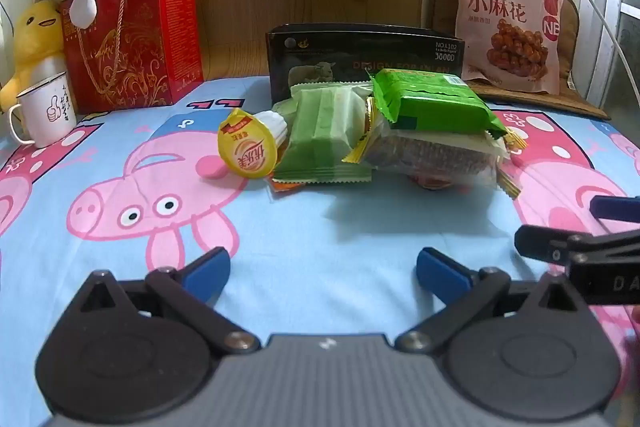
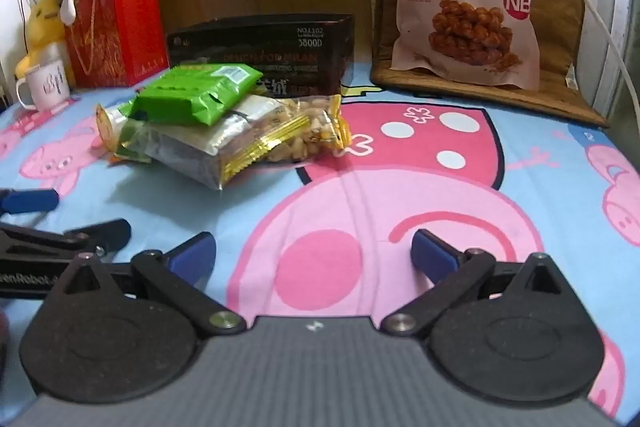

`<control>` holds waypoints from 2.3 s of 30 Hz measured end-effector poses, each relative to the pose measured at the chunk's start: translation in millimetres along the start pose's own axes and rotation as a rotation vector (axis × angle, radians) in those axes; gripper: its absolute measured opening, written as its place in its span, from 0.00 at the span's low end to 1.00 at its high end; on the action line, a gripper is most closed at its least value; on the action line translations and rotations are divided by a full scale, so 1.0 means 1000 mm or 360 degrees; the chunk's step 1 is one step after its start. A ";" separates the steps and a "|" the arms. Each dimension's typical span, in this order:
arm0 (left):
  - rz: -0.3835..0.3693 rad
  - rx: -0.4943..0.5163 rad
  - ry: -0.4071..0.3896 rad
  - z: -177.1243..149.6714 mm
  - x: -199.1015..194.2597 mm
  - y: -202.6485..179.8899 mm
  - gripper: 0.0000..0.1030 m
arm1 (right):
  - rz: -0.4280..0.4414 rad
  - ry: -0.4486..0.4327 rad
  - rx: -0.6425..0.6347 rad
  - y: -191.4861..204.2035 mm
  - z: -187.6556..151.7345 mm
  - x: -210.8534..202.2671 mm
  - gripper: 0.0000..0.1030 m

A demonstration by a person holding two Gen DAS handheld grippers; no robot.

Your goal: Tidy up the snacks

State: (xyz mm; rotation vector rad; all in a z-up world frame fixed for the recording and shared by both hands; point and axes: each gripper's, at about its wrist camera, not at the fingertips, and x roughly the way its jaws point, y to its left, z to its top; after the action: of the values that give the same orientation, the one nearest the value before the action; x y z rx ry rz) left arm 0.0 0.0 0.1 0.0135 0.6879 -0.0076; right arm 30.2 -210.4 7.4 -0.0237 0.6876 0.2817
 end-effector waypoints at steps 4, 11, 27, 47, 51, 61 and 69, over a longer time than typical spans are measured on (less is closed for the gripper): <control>-0.0009 -0.0009 -0.0004 0.000 0.000 0.001 1.00 | 0.0054 -0.0046 0.0069 -0.004 0.001 -0.007 1.00; -0.0068 0.0047 -0.0006 -0.002 -0.004 0.010 1.00 | 0.0272 -0.0130 0.0383 -0.033 -0.004 -0.010 1.00; -0.0275 -0.0259 -0.0150 -0.008 -0.021 0.063 0.93 | 0.0488 -0.0342 0.0299 -0.018 0.026 -0.024 0.89; -0.0460 -0.0642 -0.0283 -0.016 -0.027 0.106 0.88 | 0.0912 -0.0019 -0.0306 0.075 0.016 -0.013 0.40; -0.0487 -0.0641 -0.0273 -0.016 -0.026 0.106 0.88 | 0.0929 -0.0036 -0.0256 0.075 -0.005 -0.031 0.42; -0.0624 -0.0650 -0.0178 -0.007 -0.018 0.110 0.88 | 0.0791 -0.0037 -0.0331 0.082 -0.003 -0.025 0.54; -0.0694 -0.0416 -0.0027 0.029 0.013 0.091 0.72 | 0.0711 -0.0030 -0.0323 0.082 -0.005 -0.013 0.57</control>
State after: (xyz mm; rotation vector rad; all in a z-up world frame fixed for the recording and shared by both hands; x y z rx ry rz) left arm 29.6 90.5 15.3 -0.3875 0.6597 -0.3357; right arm -4.1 -135.2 18.0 -0.0614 0.6389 0.7794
